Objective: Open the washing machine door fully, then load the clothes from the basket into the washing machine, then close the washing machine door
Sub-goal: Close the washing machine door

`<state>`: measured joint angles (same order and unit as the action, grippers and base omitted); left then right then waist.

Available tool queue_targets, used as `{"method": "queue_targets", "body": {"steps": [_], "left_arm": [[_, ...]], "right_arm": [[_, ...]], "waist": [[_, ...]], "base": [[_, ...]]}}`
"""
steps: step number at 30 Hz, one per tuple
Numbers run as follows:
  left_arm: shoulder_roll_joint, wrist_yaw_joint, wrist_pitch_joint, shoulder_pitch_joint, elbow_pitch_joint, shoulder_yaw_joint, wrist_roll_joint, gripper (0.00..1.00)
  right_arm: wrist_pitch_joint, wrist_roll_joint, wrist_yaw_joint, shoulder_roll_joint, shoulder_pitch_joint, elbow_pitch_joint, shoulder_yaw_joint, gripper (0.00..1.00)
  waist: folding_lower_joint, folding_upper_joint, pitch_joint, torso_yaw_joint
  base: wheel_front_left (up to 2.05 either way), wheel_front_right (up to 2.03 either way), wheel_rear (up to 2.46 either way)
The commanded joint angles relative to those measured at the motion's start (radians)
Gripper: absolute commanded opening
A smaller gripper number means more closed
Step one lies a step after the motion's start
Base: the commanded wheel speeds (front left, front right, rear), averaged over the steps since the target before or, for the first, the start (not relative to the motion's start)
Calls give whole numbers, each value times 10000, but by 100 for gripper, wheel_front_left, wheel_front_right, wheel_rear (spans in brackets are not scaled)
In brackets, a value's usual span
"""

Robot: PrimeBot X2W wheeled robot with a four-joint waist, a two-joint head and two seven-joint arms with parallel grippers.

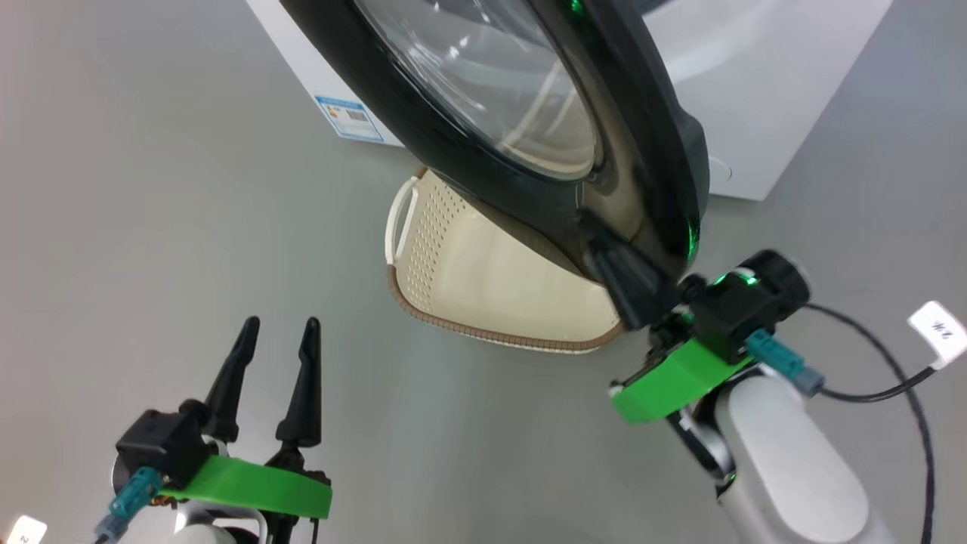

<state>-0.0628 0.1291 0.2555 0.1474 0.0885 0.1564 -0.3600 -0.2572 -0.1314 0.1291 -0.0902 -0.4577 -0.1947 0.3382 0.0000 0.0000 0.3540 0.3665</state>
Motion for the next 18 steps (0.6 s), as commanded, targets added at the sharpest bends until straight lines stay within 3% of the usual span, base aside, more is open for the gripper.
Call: {"method": "queue_targets", "body": {"steps": [1, 18], "left_arm": [[-176, 15, 63, 298, -243, -303, -96, 100], [-296, 15, 63, 661, -332, 94, -329, 100]], "right_arm": [[-46, 187, 16, 283, -235, 312, 9, 0], [-46, 865, 16, 396, -1406, 617, -1462, 0]], "waist": [[0, 0, 267, -94], [0, 0, 1116, -219]], "base": [[0, 0, 0], [0, 0, 0]]}}
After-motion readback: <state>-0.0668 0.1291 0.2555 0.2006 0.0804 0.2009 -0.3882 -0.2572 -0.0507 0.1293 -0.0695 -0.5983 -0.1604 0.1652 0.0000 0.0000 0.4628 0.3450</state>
